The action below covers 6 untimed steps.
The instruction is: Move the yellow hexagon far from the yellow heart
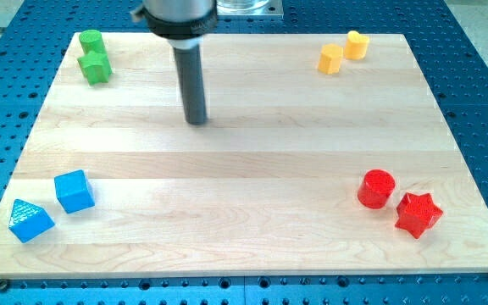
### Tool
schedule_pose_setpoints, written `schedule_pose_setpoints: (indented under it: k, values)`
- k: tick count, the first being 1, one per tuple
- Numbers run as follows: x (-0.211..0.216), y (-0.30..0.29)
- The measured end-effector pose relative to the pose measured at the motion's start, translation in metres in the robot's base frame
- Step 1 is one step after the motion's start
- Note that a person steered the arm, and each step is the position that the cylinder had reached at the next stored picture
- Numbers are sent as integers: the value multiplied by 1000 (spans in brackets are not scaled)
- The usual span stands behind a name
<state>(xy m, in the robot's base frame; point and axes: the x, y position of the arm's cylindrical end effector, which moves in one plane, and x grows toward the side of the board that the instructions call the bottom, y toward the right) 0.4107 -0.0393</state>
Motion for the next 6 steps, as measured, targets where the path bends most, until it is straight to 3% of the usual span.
schedule_pose_setpoints:
  k: [2, 3, 5, 6]
  values:
    - [49, 253]
    - [126, 344]
    - [172, 275]
    - [162, 242]
